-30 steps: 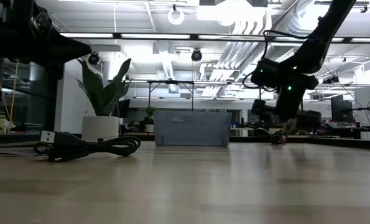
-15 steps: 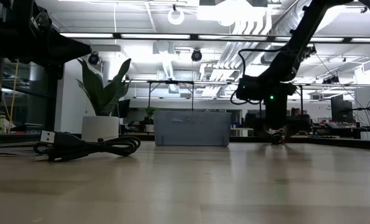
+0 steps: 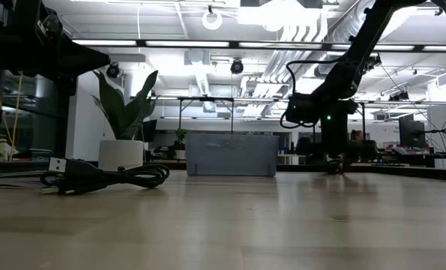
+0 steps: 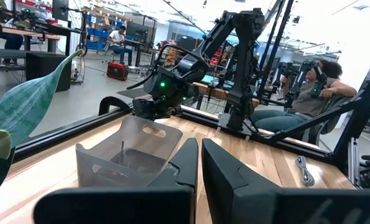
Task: Pick and place USB-C Cables
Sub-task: Put the top black USB cable into the black bin
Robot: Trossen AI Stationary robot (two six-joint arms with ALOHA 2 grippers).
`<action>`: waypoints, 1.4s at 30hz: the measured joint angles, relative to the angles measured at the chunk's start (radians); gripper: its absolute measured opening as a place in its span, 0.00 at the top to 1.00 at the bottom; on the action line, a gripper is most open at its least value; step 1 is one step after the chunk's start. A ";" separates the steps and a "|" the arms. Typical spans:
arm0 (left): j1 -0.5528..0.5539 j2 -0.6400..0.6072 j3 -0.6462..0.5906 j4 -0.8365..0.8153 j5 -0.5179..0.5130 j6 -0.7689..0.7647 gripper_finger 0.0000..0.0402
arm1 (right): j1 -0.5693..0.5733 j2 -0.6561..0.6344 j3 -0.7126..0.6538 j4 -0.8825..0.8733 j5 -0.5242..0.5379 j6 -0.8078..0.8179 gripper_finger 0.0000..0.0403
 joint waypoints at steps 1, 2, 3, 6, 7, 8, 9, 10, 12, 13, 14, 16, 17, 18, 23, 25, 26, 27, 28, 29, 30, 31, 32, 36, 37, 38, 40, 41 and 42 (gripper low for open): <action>0.000 0.000 0.000 0.000 0.000 0.000 0.99 | 0.000 0.000 0.000 0.000 -0.001 0.006 0.63; 0.000 0.000 0.000 0.000 0.000 0.000 0.99 | 0.000 0.000 0.000 0.000 -0.002 0.008 0.66; 0.000 0.000 0.000 0.000 0.000 0.000 0.99 | 0.000 0.000 0.000 0.000 -0.003 0.005 0.68; 0.000 0.000 0.000 0.000 0.000 0.000 0.99 | 0.000 -0.003 0.001 -0.005 -0.012 -0.035 0.78; 0.000 0.000 0.000 0.000 0.000 0.000 0.99 | 0.000 -0.004 0.002 -0.012 -0.011 -0.050 0.82; 0.000 0.000 0.000 0.000 0.000 0.000 0.99 | 0.001 -0.004 0.003 -0.020 -0.005 -0.066 0.86; 0.000 0.000 0.000 0.000 0.000 0.000 0.99 | 0.004 -0.004 0.003 -0.025 0.005 -0.086 0.89; 0.000 0.000 0.000 0.000 0.000 0.000 0.99 | 0.007 -0.004 0.003 -0.030 0.013 -0.107 0.91; 0.000 0.000 0.000 0.000 0.000 0.000 0.99 | 0.016 -0.005 0.002 -0.043 0.028 -0.148 0.91; 0.000 0.000 0.000 0.000 0.000 0.000 0.99 | 0.021 -0.005 0.002 -0.046 0.037 -0.167 0.91; 0.000 0.000 0.000 0.000 0.000 0.000 0.99 | 0.024 -0.007 0.001 -0.050 0.041 -0.186 0.91; 0.000 0.000 0.000 0.000 0.000 0.000 0.99 | 0.025 -0.011 0.000 -0.051 0.040 -0.230 0.91; 0.000 0.000 0.000 0.000 0.000 0.000 0.99 | 0.025 -0.014 0.000 -0.052 0.036 -0.254 0.91; 0.000 0.000 0.000 0.000 0.000 0.000 0.99 | 0.025 -0.018 0.000 -0.058 0.032 -0.280 0.91; 0.000 0.000 0.000 0.000 0.000 0.000 0.99 | 0.044 -0.077 -0.008 -0.117 0.035 -0.419 0.91; 0.000 0.000 0.000 0.000 0.000 0.000 0.99 | 0.059 -0.133 -0.038 -0.112 0.056 -0.486 0.91; 0.000 0.000 0.000 0.000 0.000 0.000 0.99 | 0.065 -0.169 -0.065 -0.100 0.059 -0.523 0.91; 0.000 0.000 0.000 0.000 0.000 0.000 0.99 | 0.071 -0.208 -0.094 -0.073 0.058 -0.567 0.91; 0.000 0.000 0.000 0.000 0.000 0.000 0.99 | 0.076 -0.252 -0.128 -0.043 0.048 -0.613 0.91; 0.000 0.000 0.000 0.000 0.000 0.000 0.99 | 0.084 -0.303 -0.166 -0.016 0.034 -0.657 0.91; 0.000 0.000 0.000 0.000 0.000 0.000 0.99 | 0.091 -0.359 -0.209 0.018 0.012 -0.702 0.91; 0.000 0.000 0.000 0.000 0.000 0.000 0.99 | 0.100 -0.414 -0.253 0.057 -0.019 -0.744 0.91; 0.000 0.000 0.000 0.000 0.000 0.000 0.99 | 0.110 -0.475 -0.301 0.101 -0.053 -0.785 0.91; 0.000 0.000 0.000 0.000 0.000 0.000 0.99 | 0.150 -0.733 -0.511 0.404 -0.275 -0.910 0.91; 0.000 0.000 0.000 0.000 0.000 0.000 0.99 | 0.160 -0.792 -0.566 0.508 -0.340 -0.929 0.91; 0.000 0.000 0.000 0.000 0.000 0.000 0.99 | 0.171 -0.844 -0.614 0.611 -0.395 -0.941 0.91; 0.000 0.000 0.000 0.000 0.000 0.000 0.99 | 0.193 -0.935 -0.694 0.805 -0.479 -0.954 0.91; 0.000 0.000 0.000 0.000 0.000 0.000 0.99 | 0.203 -0.974 -0.723 0.875 -0.509 -0.955 0.91; 0.000 0.000 0.000 0.000 0.000 0.000 0.99 | 0.213 -1.006 -0.743 0.924 -0.531 -0.960 0.91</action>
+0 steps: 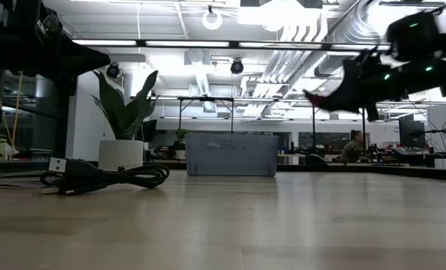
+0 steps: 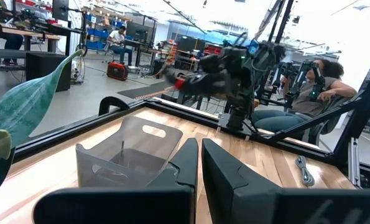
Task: Pick and place USB-C Cables
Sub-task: Put the top black USB cable into the black bin
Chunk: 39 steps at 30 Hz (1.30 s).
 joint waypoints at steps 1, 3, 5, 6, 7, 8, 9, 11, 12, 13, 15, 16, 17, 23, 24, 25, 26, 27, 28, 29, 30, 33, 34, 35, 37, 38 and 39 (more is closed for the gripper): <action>0.000 0.000 0.000 0.000 0.000 0.000 0.99 | 0.011 -0.028 -0.012 0.028 -0.025 -0.015 0.91; 0.000 0.000 0.000 0.000 0.000 0.000 0.99 | 0.038 -0.070 -0.016 0.046 -0.082 -0.056 0.91; 0.000 0.000 0.000 0.000 0.000 0.000 0.99 | 0.064 -0.095 -0.003 0.048 -0.161 -0.099 0.91; 0.000 0.000 0.000 0.000 0.000 0.000 0.99 | 0.077 -0.102 0.005 0.049 -0.203 -0.121 0.91; 0.000 0.000 0.000 0.000 0.000 0.000 0.99 | 0.090 -0.106 0.013 0.053 -0.249 -0.141 0.91; 0.000 0.000 0.000 0.000 0.000 0.000 0.99 | 0.104 -0.107 0.020 0.062 -0.292 -0.158 0.91; 0.000 0.000 0.000 0.000 0.000 0.000 0.99 | 0.119 -0.108 0.027 0.072 -0.328 -0.173 0.91; 0.000 0.000 0.000 0.000 0.000 0.000 0.99 | 0.151 -0.109 0.040 0.083 -0.380 -0.201 0.91; 0.000 0.000 0.000 0.000 0.000 0.000 0.99 | 0.165 -0.109 0.043 0.087 -0.395 -0.219 0.91; 0.000 0.000 0.000 0.000 0.000 0.000 0.99 | 0.178 -0.109 0.046 0.087 -0.405 -0.237 0.91; 0.000 0.000 0.000 0.000 0.000 0.000 0.99 | 0.199 -0.111 0.055 0.087 -0.404 -0.259 0.91; 0.000 0.000 0.000 0.000 0.000 0.000 0.99 | 0.206 -0.111 0.060 0.093 -0.403 -0.266 0.91; 0.000 0.000 0.000 0.000 0.000 0.000 0.99 | 0.211 -0.111 0.063 0.102 -0.403 -0.275 0.91; 0.000 0.000 0.000 0.000 0.000 0.000 0.99 | 0.223 -0.111 0.069 0.121 -0.403 -0.295 0.91; 0.000 0.000 0.000 0.000 0.000 0.000 0.99 | 0.223 -0.111 0.069 0.121 -0.402 -0.295 0.91; 0.000 0.000 0.000 0.000 0.000 0.000 0.99 | 0.223 -0.111 0.069 0.121 -0.402 -0.295 0.91; 0.000 0.000 0.000 0.000 0.000 0.000 0.99 | 0.223 -0.111 0.069 0.121 -0.402 -0.295 0.91; 0.000 0.000 0.000 0.000 0.000 0.000 0.99 | 0.223 -0.111 0.069 0.121 -0.402 -0.295 0.91; 0.000 0.000 0.000 0.001 0.000 0.001 0.99 | 0.223 -0.111 0.069 0.121 -0.402 -0.294 0.91; 0.000 0.000 0.000 0.004 -0.003 0.007 0.99 | 0.223 -0.111 0.069 0.121 -0.402 -0.295 0.91; 0.000 0.000 0.000 0.011 -0.009 0.018 0.99 | 0.222 -0.111 0.069 0.120 -0.402 -0.295 0.91; 0.000 0.000 0.000 0.016 -0.011 0.015 0.99 | 0.222 -0.111 0.069 0.120 -0.402 -0.302 0.91; 0.000 0.000 0.000 0.017 -0.012 0.005 0.99 | 0.222 -0.111 0.069 0.120 -0.402 -0.302 0.91; 0.000 0.000 0.000 0.018 -0.012 -0.004 0.99 | 0.222 -0.111 0.069 0.120 -0.402 -0.302 0.91; 0.000 0.000 0.000 0.019 -0.012 -0.008 0.99 | 0.222 -0.111 0.069 0.120 -0.401 -0.302 0.91; 0.000 0.000 0.000 0.021 -0.012 -0.008 0.99 | 0.222 -0.111 0.069 0.119 -0.401 -0.301 0.91; 0.000 0.000 0.000 0.023 -0.012 -0.008 0.99 | 0.222 -0.111 0.069 0.117 -0.401 -0.299 0.91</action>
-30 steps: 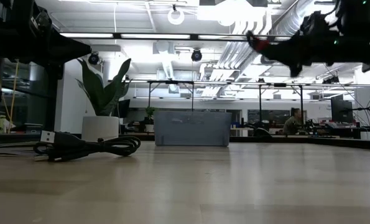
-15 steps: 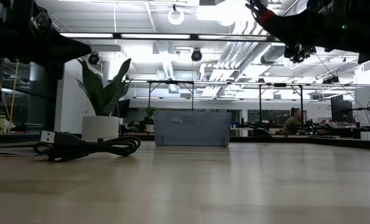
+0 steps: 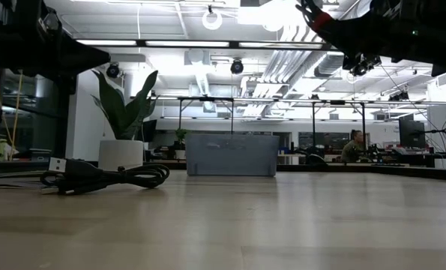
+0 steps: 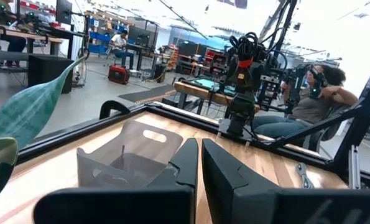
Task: Pick and place USB-C Cables
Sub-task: Put the top black USB cable into the black bin
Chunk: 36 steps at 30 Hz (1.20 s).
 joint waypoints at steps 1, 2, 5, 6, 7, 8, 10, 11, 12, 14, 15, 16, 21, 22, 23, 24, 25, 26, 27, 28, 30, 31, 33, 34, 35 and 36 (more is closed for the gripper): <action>0.000 0.000 0.000 0.005 0.000 0.000 0.99 | 0.000 0.000 0.000 -0.002 0.000 0.008 0.91; 0.000 0.000 0.000 0.018 0.000 0.000 0.99 | 0.000 0.000 0.000 -0.003 0.001 0.016 0.91; 0.000 0.012 0.000 0.111 0.003 0.000 0.98 | 0.000 0.003 0.000 0.001 0.009 0.041 0.91; 0.000 0.025 0.000 0.146 0.013 0.000 0.97 | 0.000 0.007 0.000 0.005 0.017 0.048 0.91; 0.000 0.042 0.000 0.178 0.023 0.004 0.95 | 0.000 0.015 0.000 0.012 0.027 0.057 0.91; 0.000 0.063 0.000 0.208 0.030 0.010 0.93 | 0.000 0.026 0.001 0.020 0.039 0.065 0.91; 0.000 0.126 0.000 0.262 0.032 0.016 0.88 | 0.000 0.065 0.021 0.020 0.052 0.078 0.91; 0.000 0.164 0.000 0.288 0.031 0.015 0.85 | 0.001 0.089 0.037 0.020 0.053 0.080 0.91; 0.000 0.206 0.000 0.320 0.029 0.015 0.82 | 0.005 0.120 0.057 0.022 0.054 0.084 0.91; 0.000 0.295 0.000 0.403 0.018 0.015 0.75 | 0.019 0.190 0.098 0.023 0.056 0.080 0.91; 0.000 0.342 0.000 0.452 0.015 0.015 0.72 | 0.028 0.230 0.122 0.022 0.055 0.077 0.91; 0.000 0.392 0.000 0.504 0.015 0.015 0.69 | 0.036 0.271 0.146 0.022 0.055 0.073 0.91; 0.000 0.615 0.031 0.688 0.037 0.016 0.56 | 0.068 0.468 0.278 0.021 0.113 0.061 0.91; 0.000 0.655 0.049 0.690 0.039 0.016 0.54 | 0.070 0.502 0.303 0.021 0.114 0.058 0.91; -0.002 0.694 0.070 0.690 0.039 0.016 0.52 | 0.073 0.535 0.329 0.021 0.116 0.058 0.91; -0.002 0.734 0.095 0.691 0.039 0.017 0.51 | 0.074 0.565 0.355 0.022 0.116 0.059 0.91; -0.003 0.773 0.120 0.693 0.041 0.021 0.49 | 0.077 0.592 0.377 0.022 0.116 0.059 0.91; -0.004 0.815 0.145 0.696 0.042 0.027 0.48 | 0.080 0.617 0.398 0.022 0.116 0.059 0.91; -0.007 0.859 0.170 0.698 0.042 0.034 0.48 | 0.085 0.644 0.418 0.023 0.116 0.059 0.91; -0.012 0.902 0.194 0.702 0.042 0.044 0.47 | 0.089 0.666 0.435 0.022 0.116 0.059 0.91; -0.021 0.989 0.243 0.733 0.043 0.068 0.46 | 0.099 0.711 0.466 0.024 0.116 0.059 0.91; -0.025 1.031 0.266 0.754 0.043 0.079 0.46 | 0.104 0.729 0.476 0.031 0.116 0.059 0.91; -0.032 1.114 0.305 0.795 0.043 0.103 0.46 | 0.117 0.766 0.495 0.060 0.116 0.059 0.91; -0.035 1.153 0.321 0.815 0.043 0.114 0.46 | 0.124 0.782 0.500 0.077 0.116 0.059 0.91; -0.036 1.189 0.337 0.838 0.043 0.127 0.46 | 0.132 0.795 0.506 0.090 0.116 0.058 0.91; -0.036 1.222 0.351 0.858 0.043 0.136 0.46 | 0.138 0.805 0.511 0.100 0.116 0.057 0.91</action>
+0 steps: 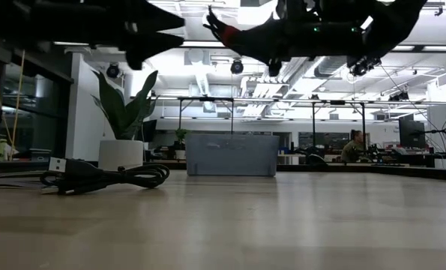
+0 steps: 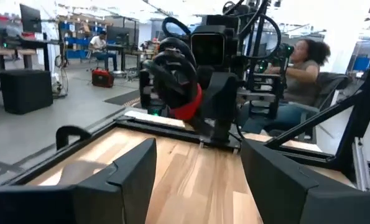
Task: Pick and place USB-C Cables
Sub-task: Put the top black USB cable into the black bin
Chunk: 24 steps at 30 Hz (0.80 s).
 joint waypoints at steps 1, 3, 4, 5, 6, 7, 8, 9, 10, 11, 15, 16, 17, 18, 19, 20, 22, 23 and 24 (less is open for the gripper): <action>0.000 0.029 0.010 0.017 0.000 0.005 0.46 | 0.007 0.010 0.004 0.013 0.000 0.000 0.91; 0.000 0.089 0.031 0.059 0.000 0.023 0.46 | 0.018 0.015 0.007 0.019 -0.004 -0.001 0.91; 0.000 0.116 0.042 0.076 0.000 0.034 0.46 | 0.024 0.016 0.007 0.024 -0.007 -0.005 0.91; 0.000 0.139 0.051 0.096 0.002 0.043 0.46 | 0.029 0.016 0.007 0.025 -0.011 -0.008 0.91; 0.000 0.161 0.058 0.117 0.005 0.052 0.46 | 0.034 0.017 0.007 0.024 -0.013 -0.009 0.91; 0.000 0.184 0.071 0.136 0.017 0.063 0.46 | 0.039 0.017 0.007 0.024 -0.013 -0.009 0.91; 0.000 0.204 0.080 0.153 0.031 0.077 0.46 | 0.043 0.017 0.007 0.025 -0.013 -0.011 0.91; 0.000 0.223 0.084 0.173 0.044 0.086 0.46 | 0.047 0.017 0.007 0.025 -0.013 -0.016 0.91; 0.000 0.243 0.094 0.194 0.057 0.091 0.46 | 0.048 0.017 0.007 0.024 -0.013 -0.017 0.91; 0.000 0.262 0.101 0.223 0.067 0.097 0.46 | 0.051 0.017 0.007 0.022 -0.017 -0.017 0.91; 0.000 0.327 0.137 0.290 0.080 0.118 0.46 | 0.060 0.017 0.007 0.022 -0.031 -0.018 0.91; 0.000 0.339 0.145 0.289 0.081 0.119 0.46 | 0.063 0.017 0.007 0.022 -0.031 -0.018 0.91; 0.000 0.351 0.155 0.291 0.081 0.119 0.46 | 0.066 0.017 0.007 0.019 -0.032 -0.018 0.91; 0.000 0.362 0.164 0.294 0.080 0.122 0.46 | 0.070 0.017 0.007 0.019 -0.037 -0.021 0.91; 0.000 0.369 0.171 0.293 0.078 0.127 0.46 | 0.074 0.017 0.007 0.019 -0.049 -0.025 0.91; 0.000 0.376 0.175 0.292 0.077 0.127 0.46 | 0.078 0.017 0.007 0.019 -0.060 -0.027 0.92; -0.001 0.385 0.188 0.291 0.077 0.128 0.46 | 0.082 0.017 0.007 0.010 -0.074 -0.028 0.92; -0.001 0.386 0.191 0.291 0.078 0.128 0.46 | 0.084 0.017 0.007 0.004 -0.076 -0.028 0.92; -0.001 0.386 0.195 0.291 0.077 0.128 0.46 | 0.085 0.018 0.006 -0.001 -0.075 -0.027 0.92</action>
